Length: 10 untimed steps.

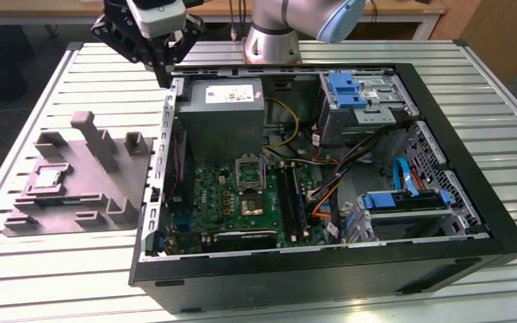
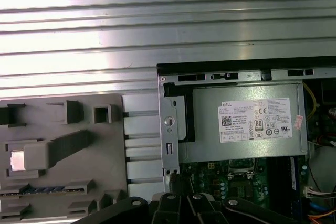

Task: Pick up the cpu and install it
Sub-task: 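Reach for the cpu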

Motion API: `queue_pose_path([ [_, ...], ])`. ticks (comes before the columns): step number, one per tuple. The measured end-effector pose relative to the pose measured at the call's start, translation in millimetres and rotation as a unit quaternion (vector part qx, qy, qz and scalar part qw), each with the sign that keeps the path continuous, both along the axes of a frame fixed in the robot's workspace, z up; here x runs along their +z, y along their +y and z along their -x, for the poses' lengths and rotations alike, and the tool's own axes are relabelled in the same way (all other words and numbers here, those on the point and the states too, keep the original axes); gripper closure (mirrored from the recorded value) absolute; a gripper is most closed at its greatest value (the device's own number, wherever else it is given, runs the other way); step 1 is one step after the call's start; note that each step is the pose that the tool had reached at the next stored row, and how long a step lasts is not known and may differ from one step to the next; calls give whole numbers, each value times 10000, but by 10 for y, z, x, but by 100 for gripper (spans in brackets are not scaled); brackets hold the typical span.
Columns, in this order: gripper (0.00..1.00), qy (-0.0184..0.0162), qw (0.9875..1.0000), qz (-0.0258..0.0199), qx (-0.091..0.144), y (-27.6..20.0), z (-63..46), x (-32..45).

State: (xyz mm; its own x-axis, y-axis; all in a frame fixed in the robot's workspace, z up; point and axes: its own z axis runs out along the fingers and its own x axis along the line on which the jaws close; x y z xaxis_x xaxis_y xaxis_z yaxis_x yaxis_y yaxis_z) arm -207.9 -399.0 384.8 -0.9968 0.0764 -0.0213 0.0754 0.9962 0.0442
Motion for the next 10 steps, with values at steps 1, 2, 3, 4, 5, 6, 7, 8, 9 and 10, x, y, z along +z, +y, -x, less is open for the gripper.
queue_pose_path([
  [1,89,0,10000,0,1,0,6,0],
  [2,89,0,10000,1,1,0,13,0],
  [3,89,0,10000,0,1,0,18,0],
  [4,89,0,10000,0,1,0,21,0],
  [5,89,0,10000,1,1,0,23,0],
  [6,89,0,10000,1,1,0,26,0],
  [7,89,0,10000,1,1,0,27,0],
  [8,89,0,10000,1,1,0,30,0],
  [9,89,0,10000,0,1,0,31,0],
  [10,89,0,10000,1,1,0,31,0],
])
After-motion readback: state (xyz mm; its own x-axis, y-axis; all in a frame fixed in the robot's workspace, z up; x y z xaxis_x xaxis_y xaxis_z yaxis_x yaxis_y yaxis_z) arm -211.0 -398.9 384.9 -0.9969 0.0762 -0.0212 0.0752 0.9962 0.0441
